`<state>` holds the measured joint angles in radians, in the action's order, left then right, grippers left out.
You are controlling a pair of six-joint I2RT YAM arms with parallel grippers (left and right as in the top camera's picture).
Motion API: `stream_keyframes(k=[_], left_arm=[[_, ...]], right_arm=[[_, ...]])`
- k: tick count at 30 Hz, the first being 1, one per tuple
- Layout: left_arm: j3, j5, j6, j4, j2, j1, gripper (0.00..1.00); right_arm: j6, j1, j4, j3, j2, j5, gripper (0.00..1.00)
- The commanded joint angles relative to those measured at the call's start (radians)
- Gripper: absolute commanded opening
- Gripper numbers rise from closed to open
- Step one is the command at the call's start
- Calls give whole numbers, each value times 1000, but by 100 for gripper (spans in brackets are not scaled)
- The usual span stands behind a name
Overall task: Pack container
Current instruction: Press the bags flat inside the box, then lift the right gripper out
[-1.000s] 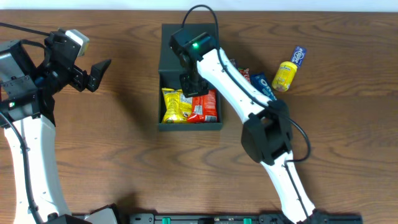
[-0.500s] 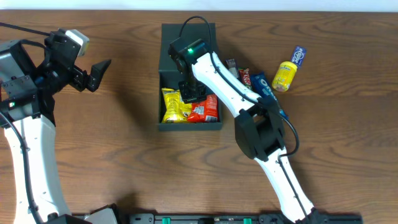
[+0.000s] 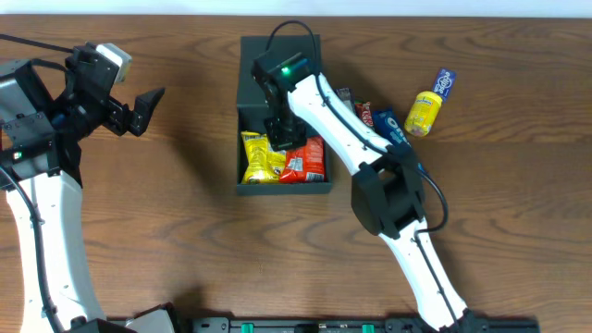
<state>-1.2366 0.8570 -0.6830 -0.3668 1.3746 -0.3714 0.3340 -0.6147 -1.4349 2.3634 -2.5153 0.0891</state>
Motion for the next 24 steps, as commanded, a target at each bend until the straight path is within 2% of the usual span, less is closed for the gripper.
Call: stream_keyframes(k=[1,7,11,24], left_arm=[[-6,-3,21,2,9,-2,95],[-6,-2,56,6,9,-1,95],[-6,1,56,8,9,-1,95],[-6,0,81,9,9,-1,95]], right_arm=[[-71,30,18,60,121,16,1],[-105,125,56,66,239,13,1],[-243,186,32,43,235,165,2],[-299,133,104,-259,196,211,1]])
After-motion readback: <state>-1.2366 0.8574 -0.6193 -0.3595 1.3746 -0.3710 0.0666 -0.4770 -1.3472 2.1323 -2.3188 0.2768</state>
